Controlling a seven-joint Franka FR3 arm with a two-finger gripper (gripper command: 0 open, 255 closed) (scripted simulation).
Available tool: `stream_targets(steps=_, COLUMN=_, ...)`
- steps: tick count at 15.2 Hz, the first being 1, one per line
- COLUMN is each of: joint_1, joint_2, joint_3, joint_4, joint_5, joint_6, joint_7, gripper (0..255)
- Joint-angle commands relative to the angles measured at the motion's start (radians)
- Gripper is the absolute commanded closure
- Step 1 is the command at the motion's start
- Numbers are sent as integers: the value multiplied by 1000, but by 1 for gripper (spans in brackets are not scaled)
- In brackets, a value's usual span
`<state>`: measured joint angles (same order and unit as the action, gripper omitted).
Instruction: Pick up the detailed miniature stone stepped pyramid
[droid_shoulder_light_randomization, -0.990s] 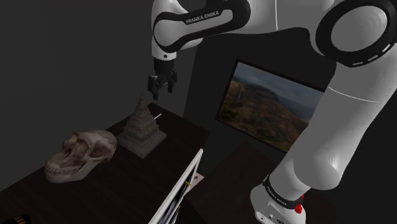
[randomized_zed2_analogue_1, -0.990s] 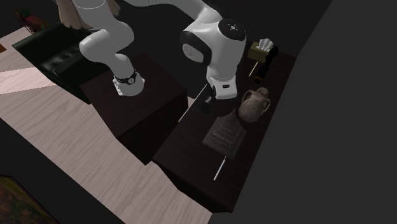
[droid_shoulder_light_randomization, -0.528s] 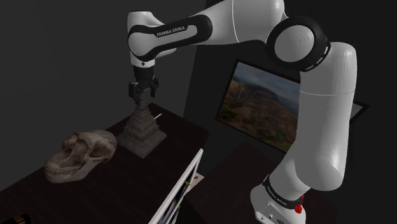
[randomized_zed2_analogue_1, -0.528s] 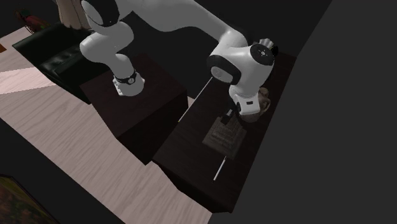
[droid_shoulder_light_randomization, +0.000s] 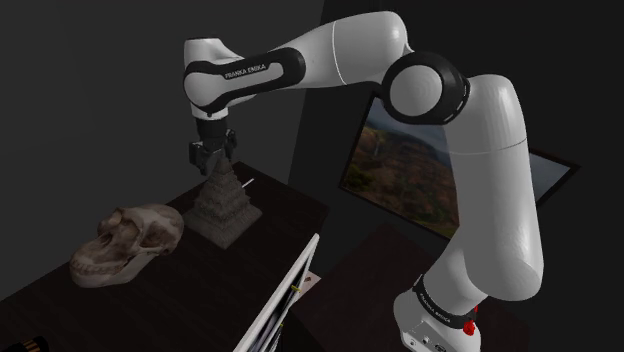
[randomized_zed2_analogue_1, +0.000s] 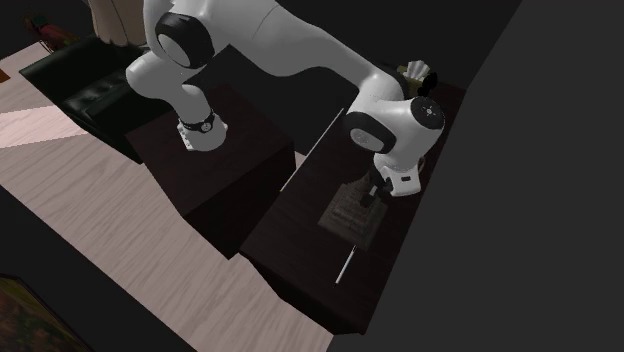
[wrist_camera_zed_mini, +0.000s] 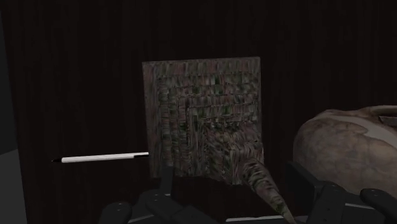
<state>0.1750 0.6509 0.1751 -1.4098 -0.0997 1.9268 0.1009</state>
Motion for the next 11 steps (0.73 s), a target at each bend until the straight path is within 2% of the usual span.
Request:
stream_targets(steps=1, joint_1=0, joint_2=14, joint_3=-2, joint_4=-7, joint_5=-2, joint_6=21, joint_7=0, gripper=0)
stream_targets(steps=4, joint_1=0, joint_2=23, joint_3=-3, joint_4=-14, joint_5=-4, joint_6=37, joint_7=1, gripper=0)
stream_targets(steps=5, joint_1=0, joint_2=21, joint_3=-2, joint_4=-15, joint_5=-4, joint_6=37, joint_7=1, gripper=255)
stream_targets(steps=11, joint_1=0, joint_2=19, joint_3=-2, joint_4=-18, joint_5=-3, joint_6=37, joint_7=0, gripper=255)
